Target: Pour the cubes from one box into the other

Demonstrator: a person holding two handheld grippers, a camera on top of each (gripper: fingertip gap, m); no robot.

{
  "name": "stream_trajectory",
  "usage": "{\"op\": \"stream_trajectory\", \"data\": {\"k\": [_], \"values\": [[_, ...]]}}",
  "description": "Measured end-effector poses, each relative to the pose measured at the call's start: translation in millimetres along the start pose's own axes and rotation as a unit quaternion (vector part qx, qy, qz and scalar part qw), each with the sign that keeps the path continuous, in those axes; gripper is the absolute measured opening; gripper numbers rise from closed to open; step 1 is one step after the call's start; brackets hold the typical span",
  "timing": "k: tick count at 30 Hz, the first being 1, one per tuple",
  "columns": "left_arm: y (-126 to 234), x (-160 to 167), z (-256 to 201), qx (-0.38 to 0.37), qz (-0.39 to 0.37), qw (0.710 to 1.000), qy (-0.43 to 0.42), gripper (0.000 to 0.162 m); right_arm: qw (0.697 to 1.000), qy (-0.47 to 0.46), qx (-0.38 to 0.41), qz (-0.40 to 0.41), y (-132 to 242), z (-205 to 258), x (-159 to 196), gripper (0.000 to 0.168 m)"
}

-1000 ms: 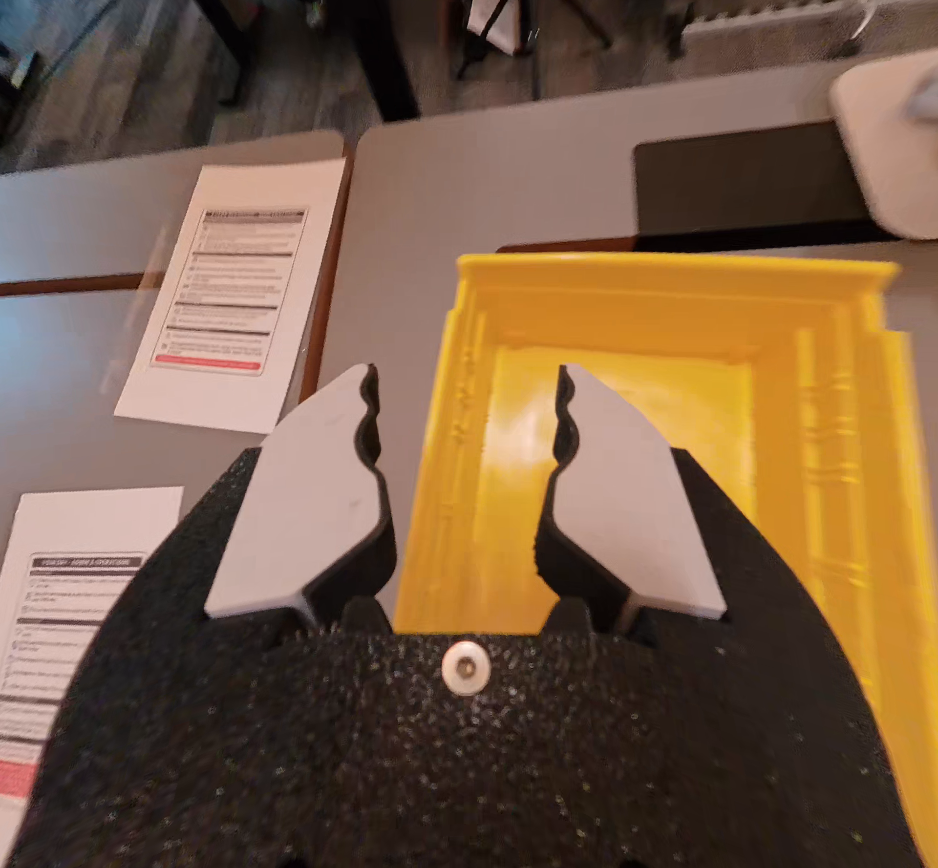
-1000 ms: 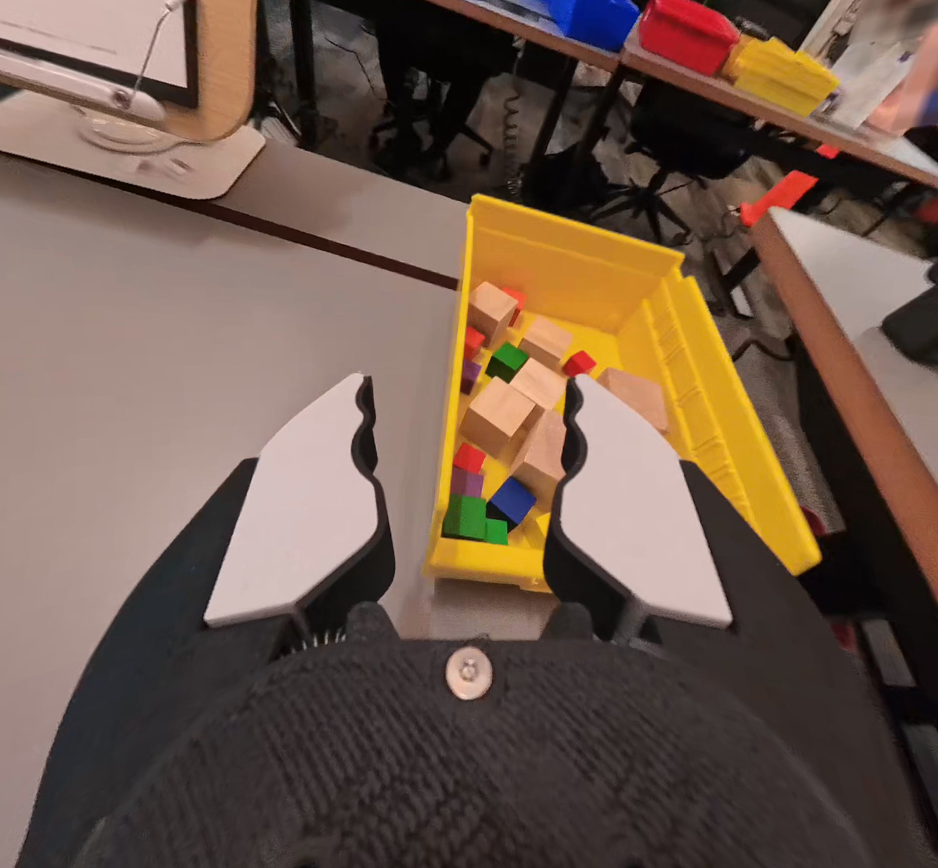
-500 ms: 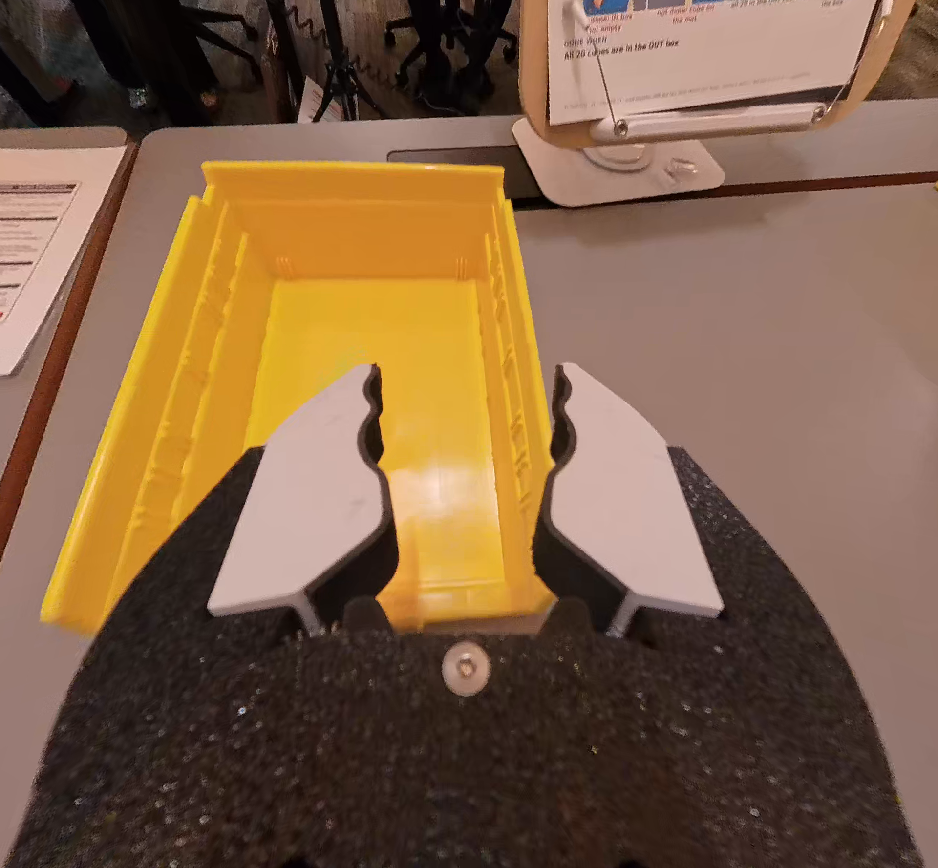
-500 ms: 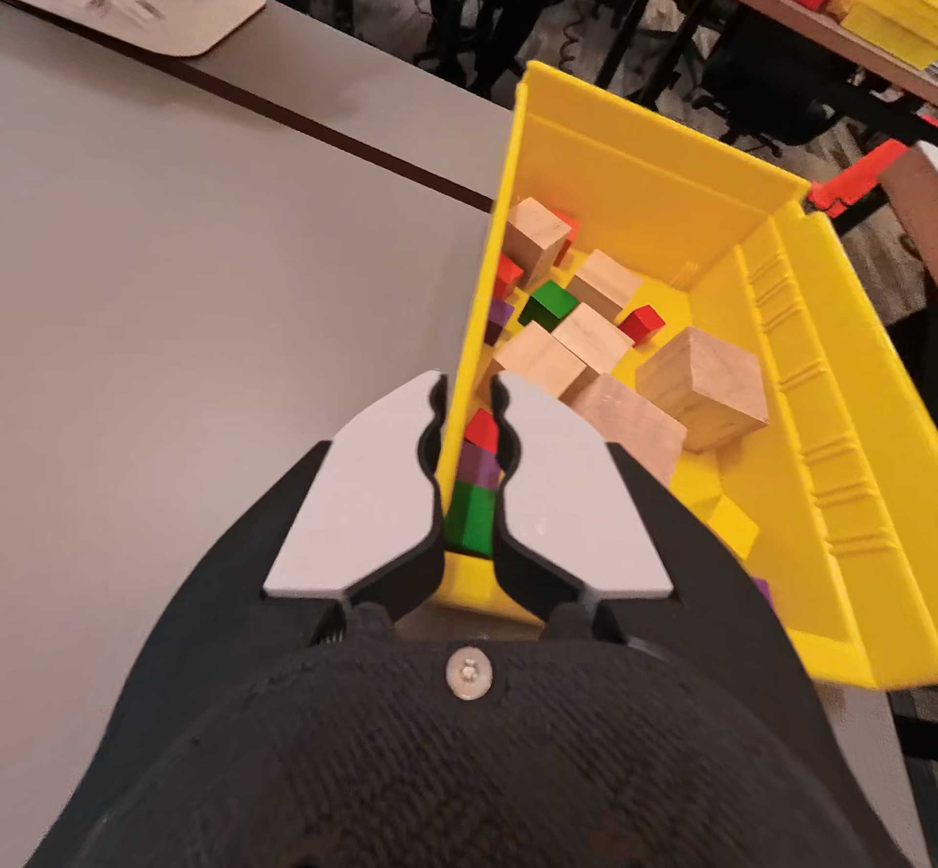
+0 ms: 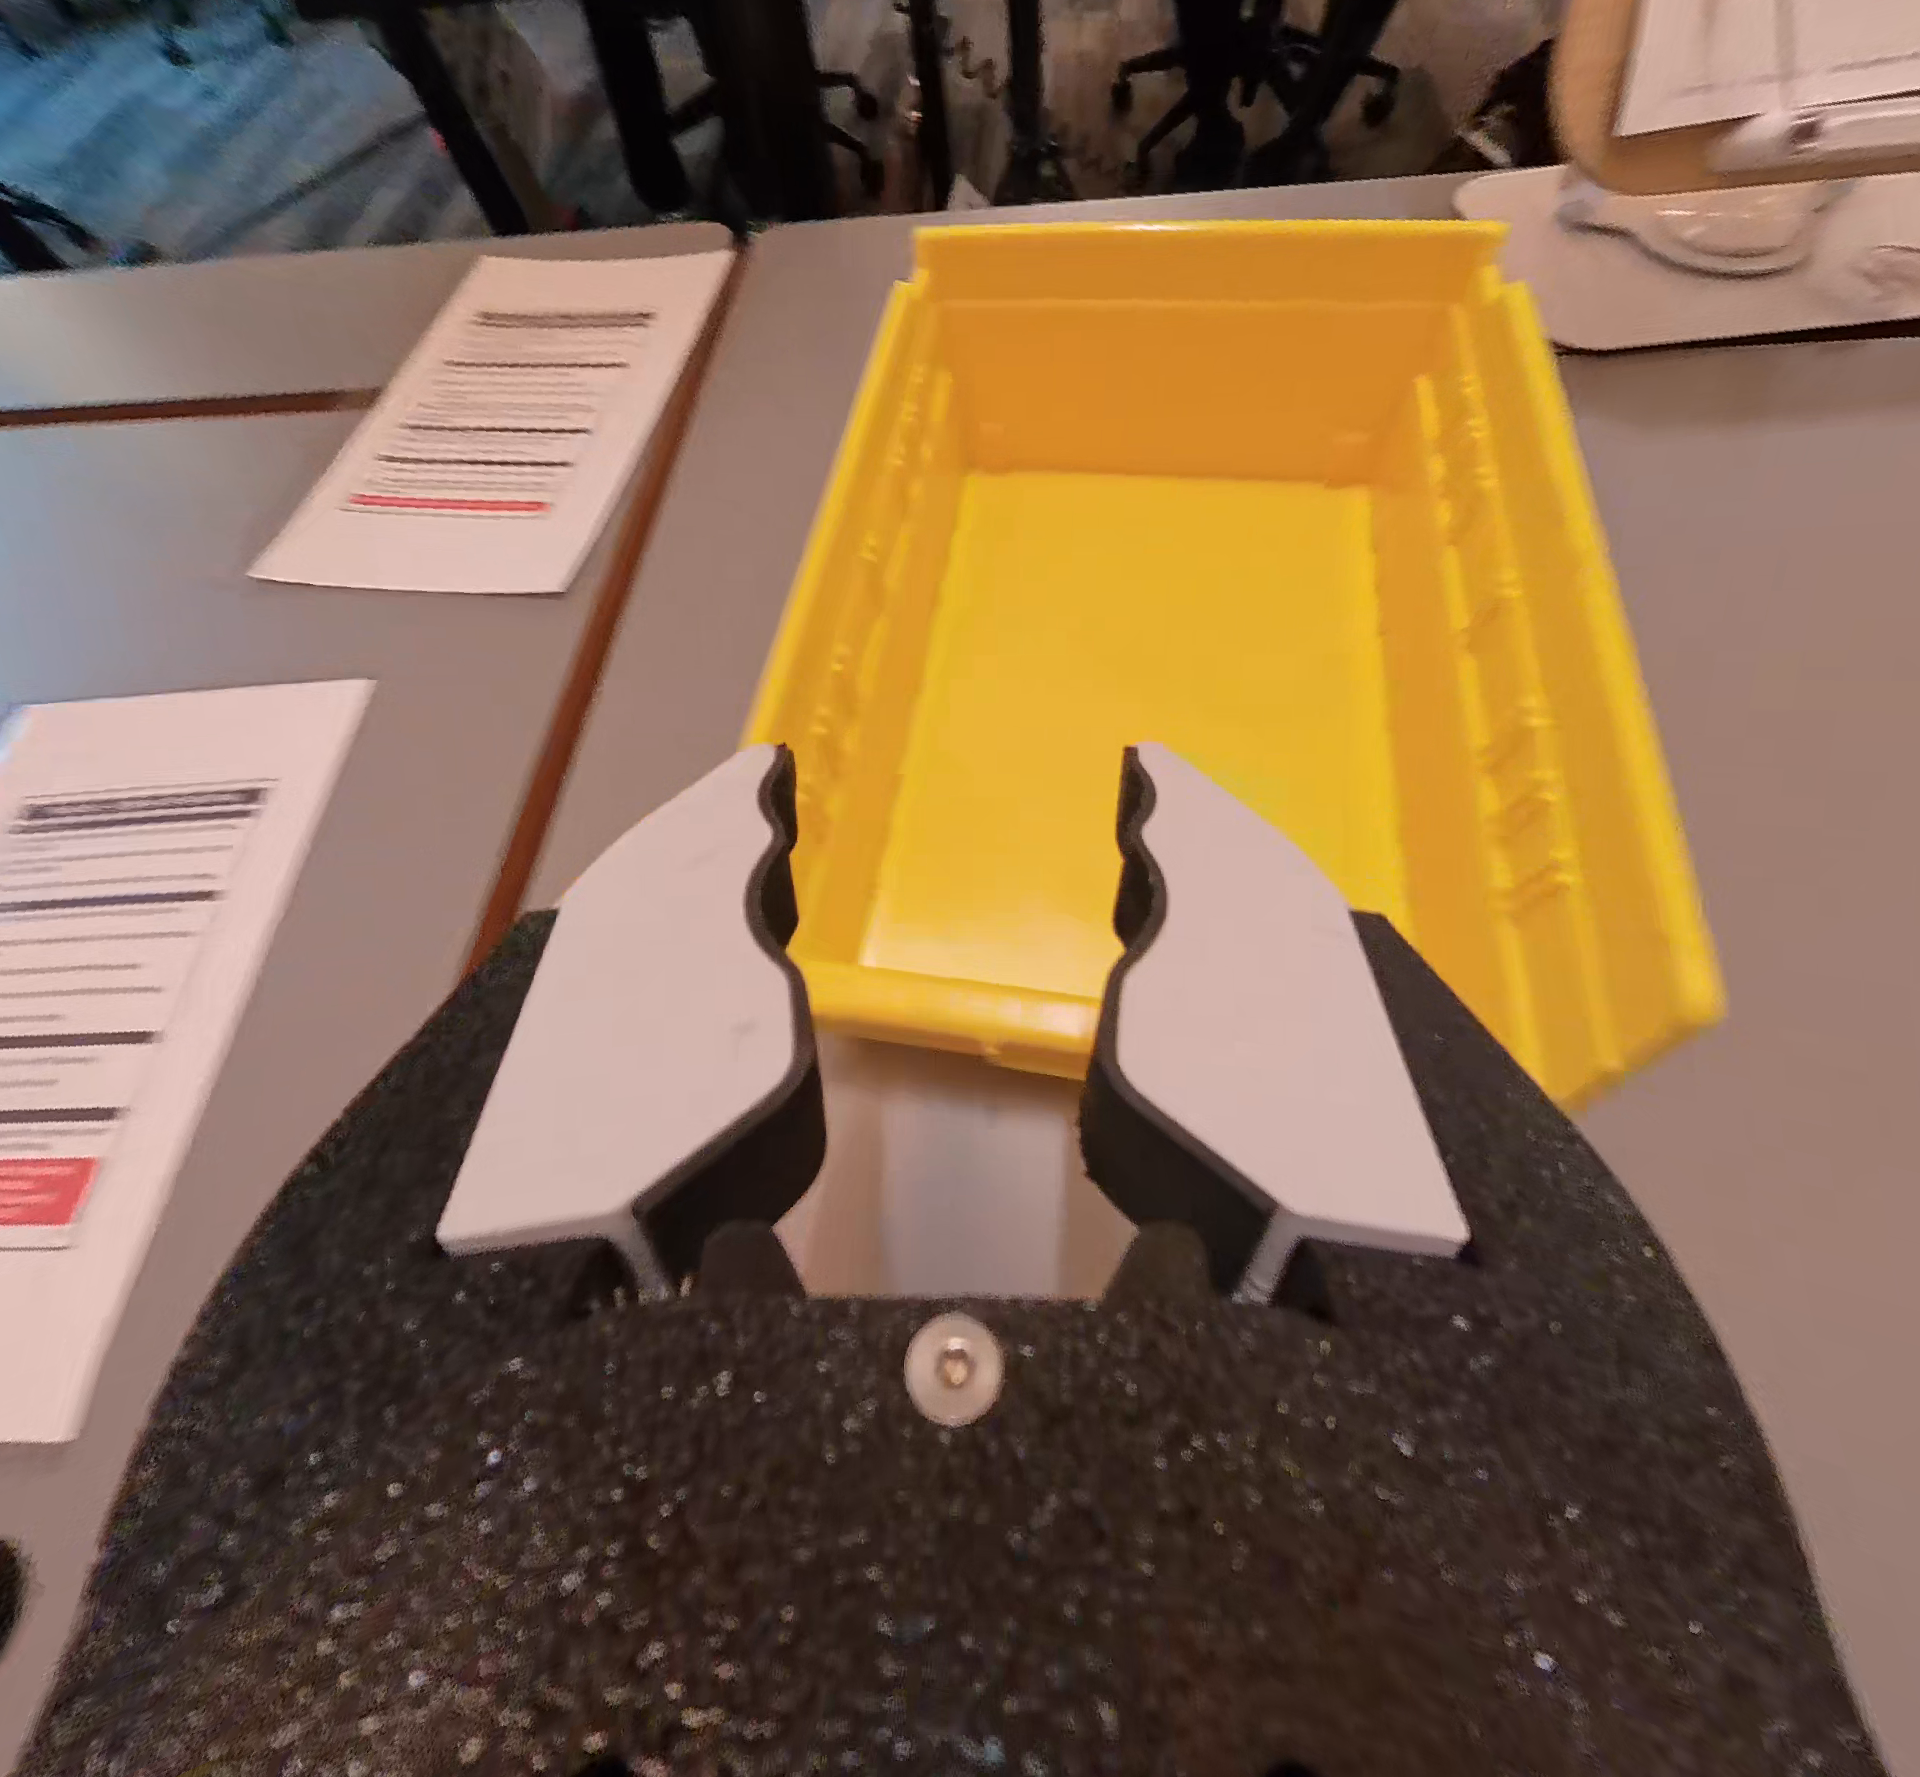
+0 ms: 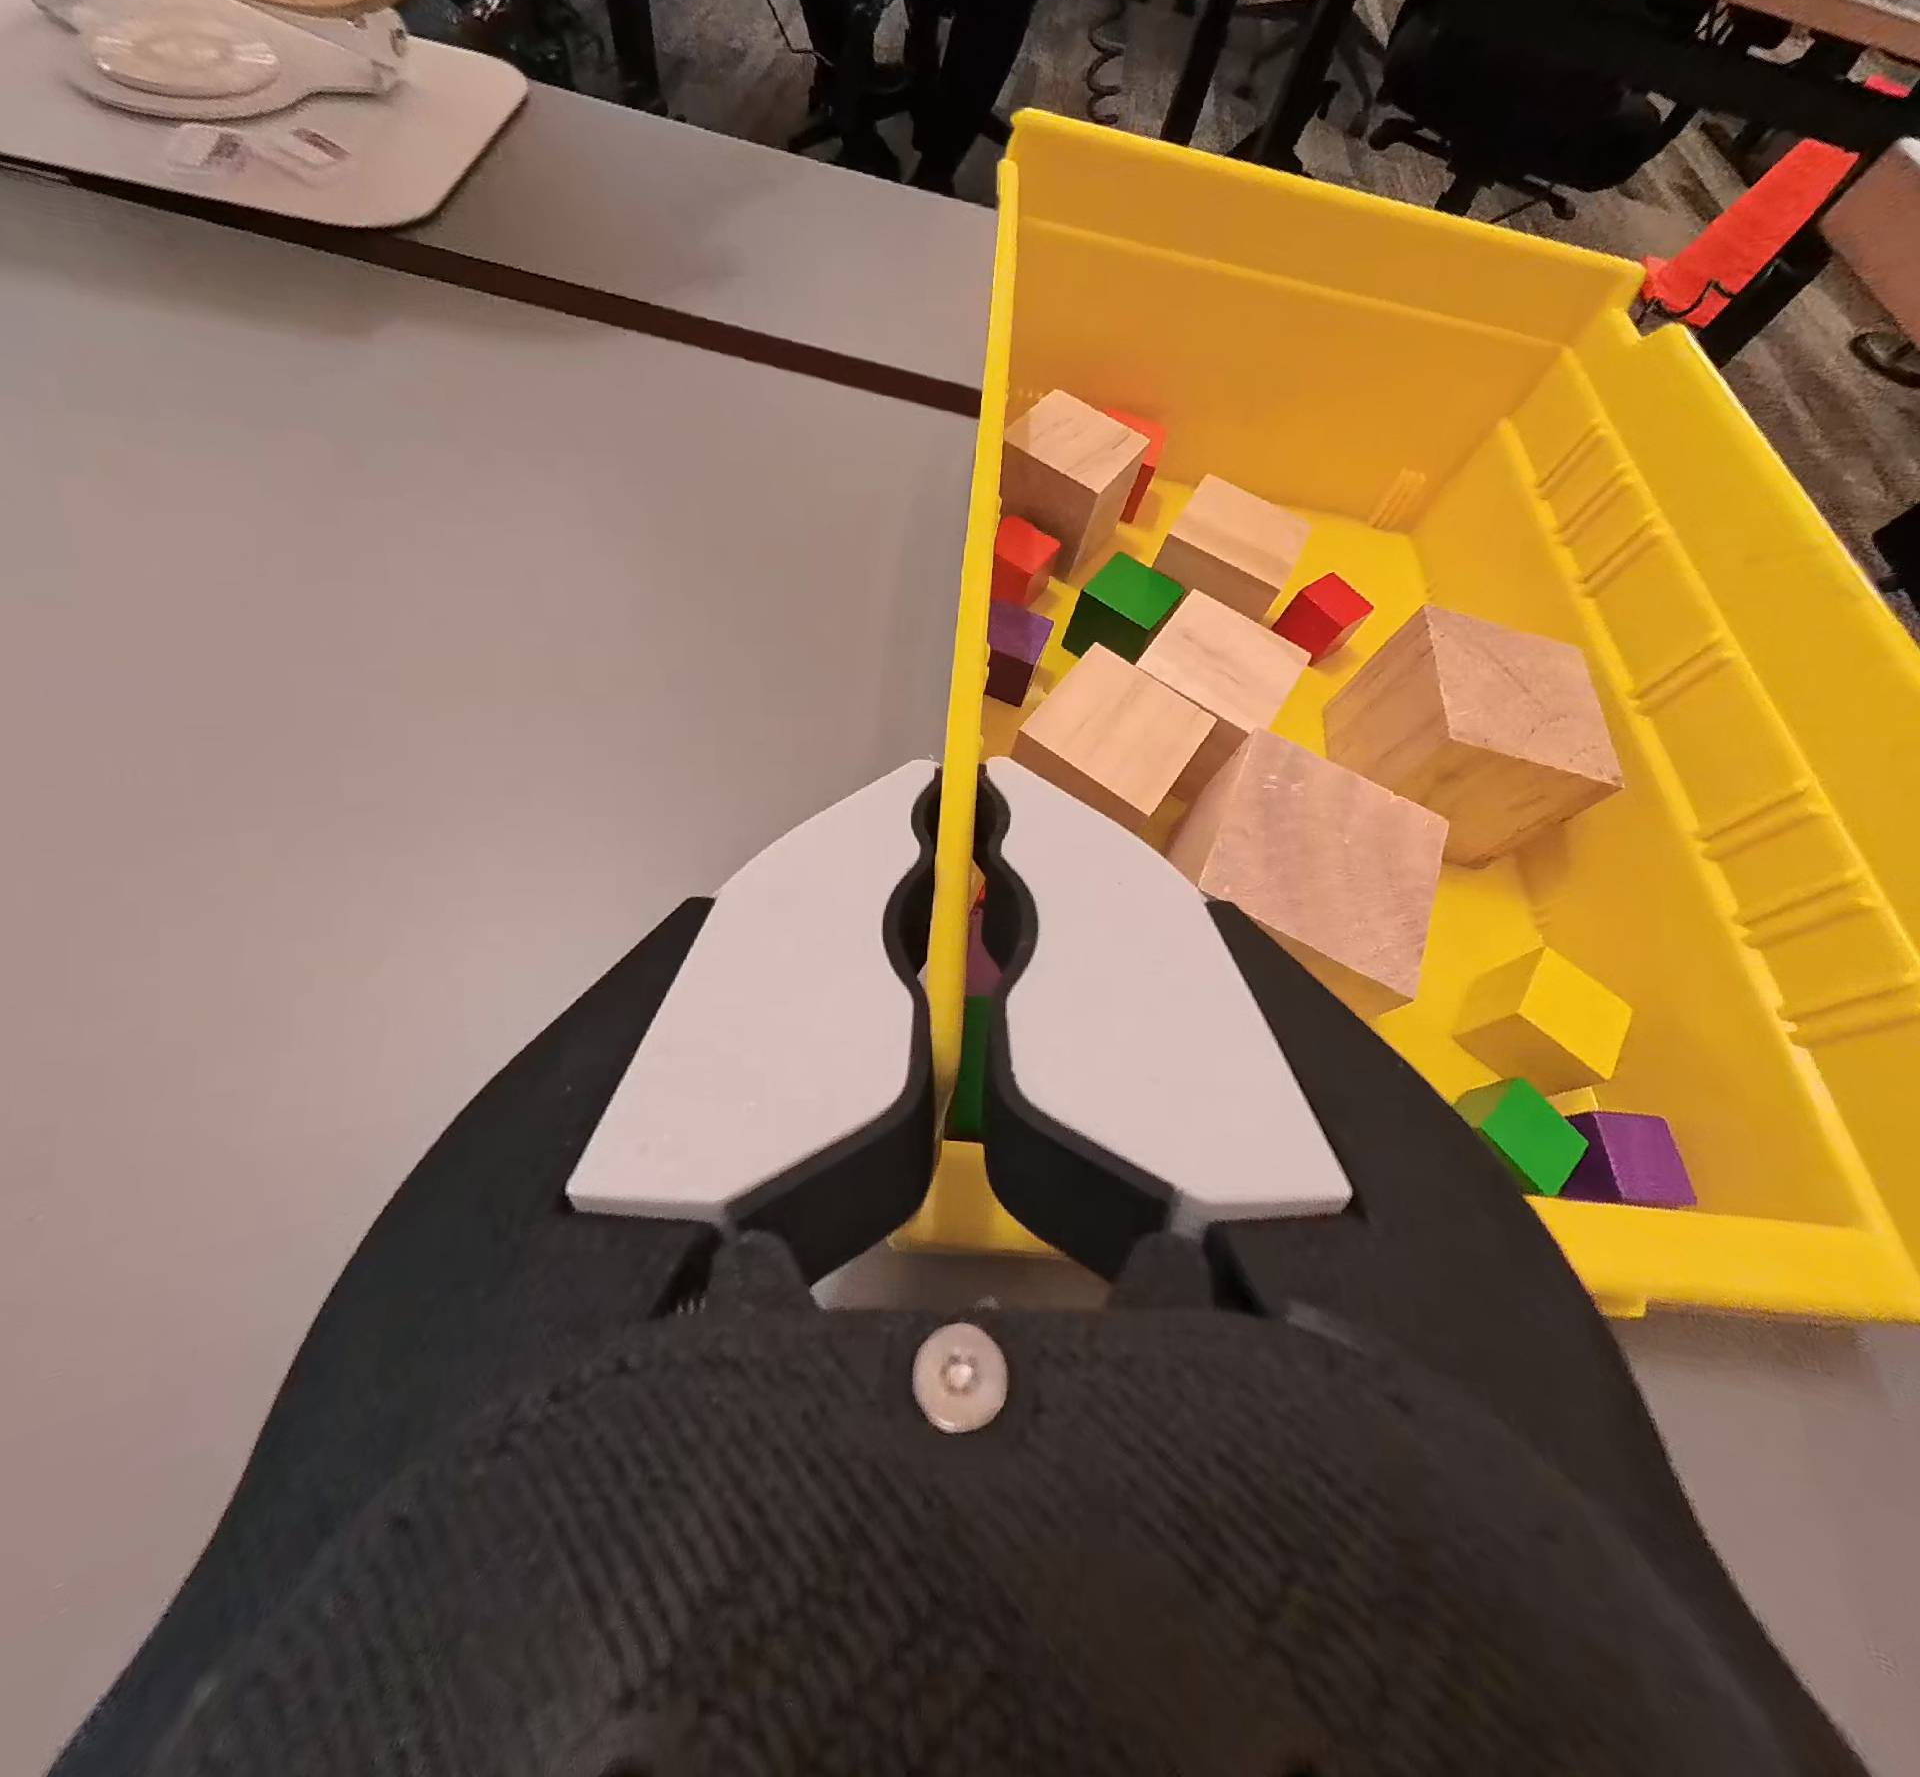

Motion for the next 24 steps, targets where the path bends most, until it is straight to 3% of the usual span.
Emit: {"op": "stream_trajectory", "data": {"k": [1, 5, 9, 12, 16, 18, 21, 24], "values": [[-1.9, -2.9, 9.6, -0.010, 0.000, 1.000, -0.010, 0.058, 1.000, 0.001, 0.001, 0.000, 1.9, 6.2, -0.1, 0.004], [-18.7, -13.9, 43.3, -0.017, 0.024, 0.999, -0.035, 0.062, 1.000, -0.001, -0.011, 0.001, 10.8, 36.7, -1.7, 0.006], [-39.6, -17.8, 60.4, -0.008, 0.032, 0.997, -0.071, 0.054, 0.999, 0.019, -0.027, -0.003, 22.6, 73.6, -2.8, 0.007], [-42.1, -21.8, 54.7, -0.008, 0.030, 0.999, -0.026, 0.048, 0.999, 0.014, -0.042, -0.010, 32.0, 98.6, -2.6, 0.008], [-20.9, -46.6, -21.5, 0.119, -0.028, 0.992, 0.012, 0.066, 0.995, -0.028, -0.091, -0.034, 41.5, 138.2, -4.6, 0.016], [-7.3, -59.1, -69.1, 0.153, -0.050, 0.987, 0.006, 0.067, 0.991, -0.028, -0.122, -0.043, 45.8, 161.5, -6.5, 0.023], [10.2, -66.9, -163.6, 0.243, -0.066, 0.967, -0.036, 0.080, 0.982, -0.029, -0.183, -0.046, 52.2, 194.9, -10.1, 0.036], [21.1, -63.4, -261.9, 0.333, -0.087, 0.938, -0.051, 0.082, 0.961, -0.050, -0.270, -0.046, 65.7, 222.9, -12.7, 0.051]]}}
Point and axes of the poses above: each gripper's, where its closed fingertips meet, y back along the fingers, x out of its underside, z = x × y across the jaws, the point moved 4 cm from there along y, back along the fingers, and after that the axes turned 1 degree about -y, right-handed, at the moved point
